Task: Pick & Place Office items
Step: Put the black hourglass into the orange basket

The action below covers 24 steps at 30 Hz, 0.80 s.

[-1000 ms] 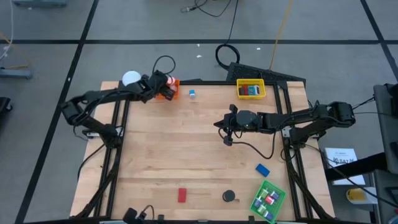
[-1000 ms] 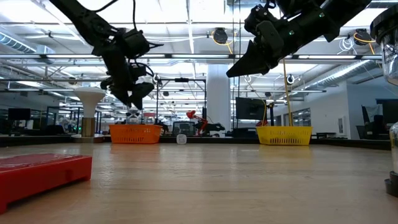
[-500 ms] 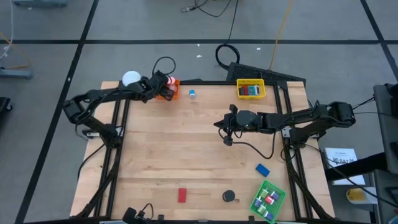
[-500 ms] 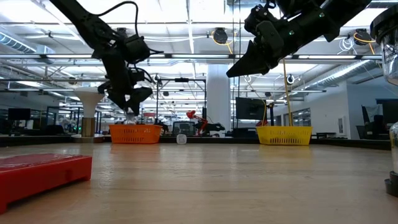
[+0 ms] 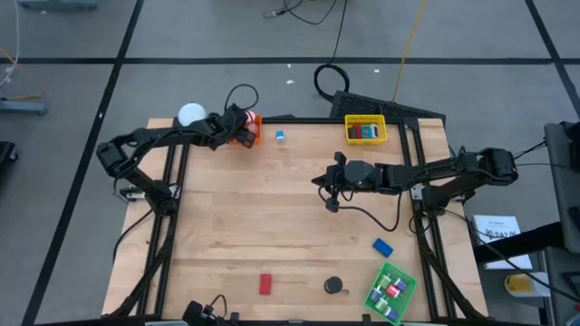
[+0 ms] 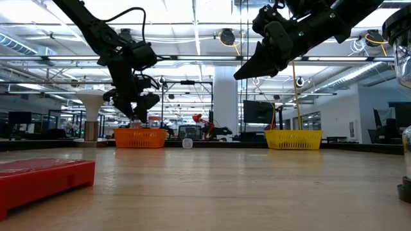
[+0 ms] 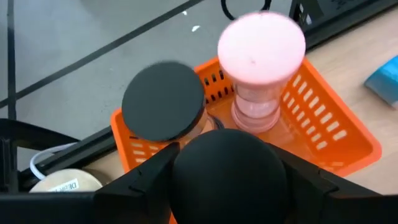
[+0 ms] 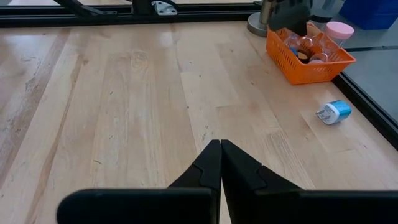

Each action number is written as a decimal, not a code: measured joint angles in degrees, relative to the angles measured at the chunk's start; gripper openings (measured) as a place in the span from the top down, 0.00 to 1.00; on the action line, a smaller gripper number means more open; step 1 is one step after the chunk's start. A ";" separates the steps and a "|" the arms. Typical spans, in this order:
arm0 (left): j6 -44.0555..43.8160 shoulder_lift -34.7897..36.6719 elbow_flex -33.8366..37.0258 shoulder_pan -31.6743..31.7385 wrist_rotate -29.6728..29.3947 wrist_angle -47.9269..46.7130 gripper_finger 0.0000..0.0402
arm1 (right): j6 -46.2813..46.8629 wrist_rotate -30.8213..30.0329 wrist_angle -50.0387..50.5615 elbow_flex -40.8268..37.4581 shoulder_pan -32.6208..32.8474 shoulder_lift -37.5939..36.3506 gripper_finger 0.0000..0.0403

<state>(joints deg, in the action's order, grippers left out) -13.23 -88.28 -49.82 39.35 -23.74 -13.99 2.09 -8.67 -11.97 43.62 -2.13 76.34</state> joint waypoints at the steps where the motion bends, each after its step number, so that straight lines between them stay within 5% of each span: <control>1: 0.00 0.04 0.00 0.00 -0.01 0.32 0.44 | 0.00 0.00 0.01 0.00 0.00 0.00 1.00; 24: 2.98 1.19 -1.14 -0.11 -0.67 -1.33 0.39 | -0.11 0.00 0.01 0.00 0.00 0.00 1.00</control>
<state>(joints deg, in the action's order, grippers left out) -10.26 -87.09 -50.96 39.24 -24.40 -15.32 1.98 -8.67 -11.97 43.62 -2.13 76.34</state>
